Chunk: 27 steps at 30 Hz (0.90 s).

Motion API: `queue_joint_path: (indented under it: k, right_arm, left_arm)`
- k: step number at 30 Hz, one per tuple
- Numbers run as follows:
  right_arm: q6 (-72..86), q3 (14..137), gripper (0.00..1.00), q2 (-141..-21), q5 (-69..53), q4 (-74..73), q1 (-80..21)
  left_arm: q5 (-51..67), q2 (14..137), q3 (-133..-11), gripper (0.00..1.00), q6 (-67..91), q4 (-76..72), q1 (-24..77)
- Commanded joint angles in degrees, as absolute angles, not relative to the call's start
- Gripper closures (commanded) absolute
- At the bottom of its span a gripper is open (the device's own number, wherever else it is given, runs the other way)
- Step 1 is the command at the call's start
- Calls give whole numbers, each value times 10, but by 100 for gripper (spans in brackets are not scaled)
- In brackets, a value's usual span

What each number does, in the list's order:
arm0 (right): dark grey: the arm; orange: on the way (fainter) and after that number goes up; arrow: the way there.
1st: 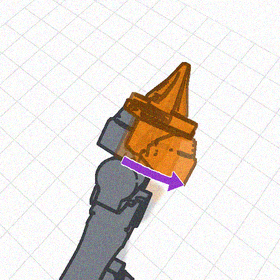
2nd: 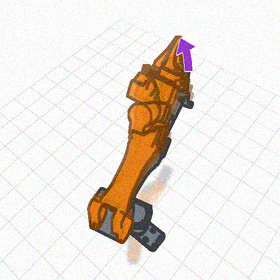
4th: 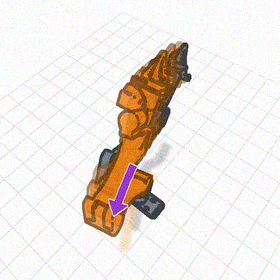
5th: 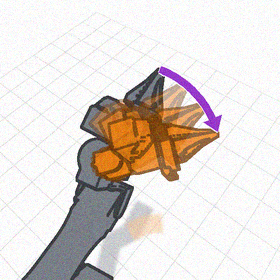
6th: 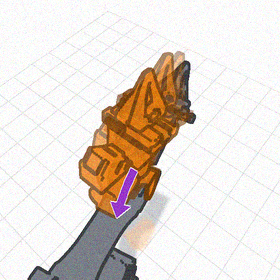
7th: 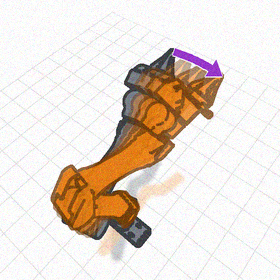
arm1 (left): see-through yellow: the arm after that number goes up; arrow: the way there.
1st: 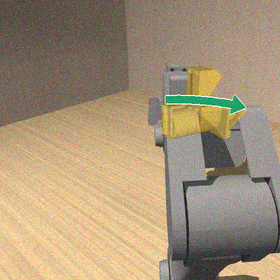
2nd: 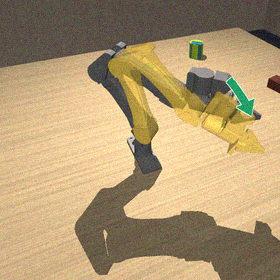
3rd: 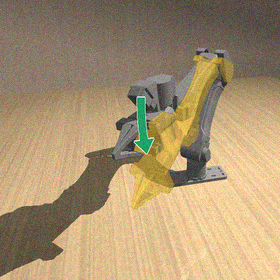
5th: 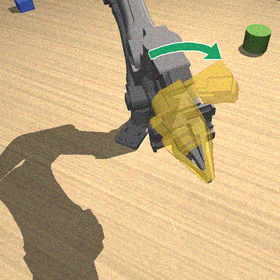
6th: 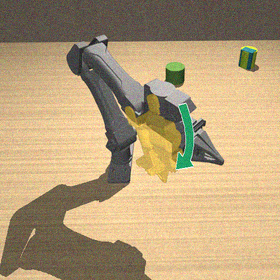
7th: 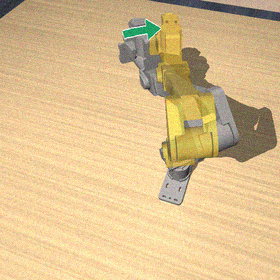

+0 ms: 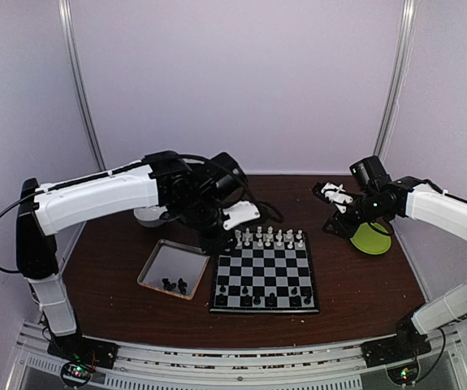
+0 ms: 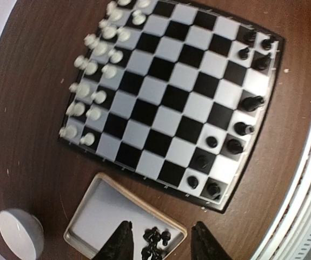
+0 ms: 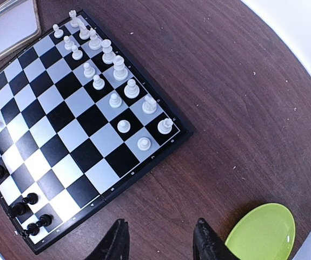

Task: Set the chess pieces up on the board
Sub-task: Pick up the knight from the storage box.

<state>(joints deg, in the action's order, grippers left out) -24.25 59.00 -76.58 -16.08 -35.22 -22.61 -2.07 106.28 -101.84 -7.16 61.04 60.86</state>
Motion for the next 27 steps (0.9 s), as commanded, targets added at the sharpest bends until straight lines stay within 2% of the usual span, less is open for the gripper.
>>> queue_joint_path:
  k: [1, 7, 13, 23, 27]
  right_arm:
    - [-250, 606, 59, -766, -167, -356, -223]
    - [-250, 609, 59, -775, -171, -359, -223]
    - [-249, 611, 59, -779, -174, -359, -223]
    - [-251, 612, 59, -786, -178, -363, -223]
    - [-251, 612, 59, -788, -178, -363, -223]
  left_arm:
    - [-40, 998, -914, 62, 15, 564, 531]
    - [-33, 946, -785, 61, 81, 542, 445]
    - [-10, 944, -703, 61, 85, 522, 411]
    - [-14, 960, -649, 60, 84, 506, 396]
    - [6, 962, -635, 63, 78, 498, 390]
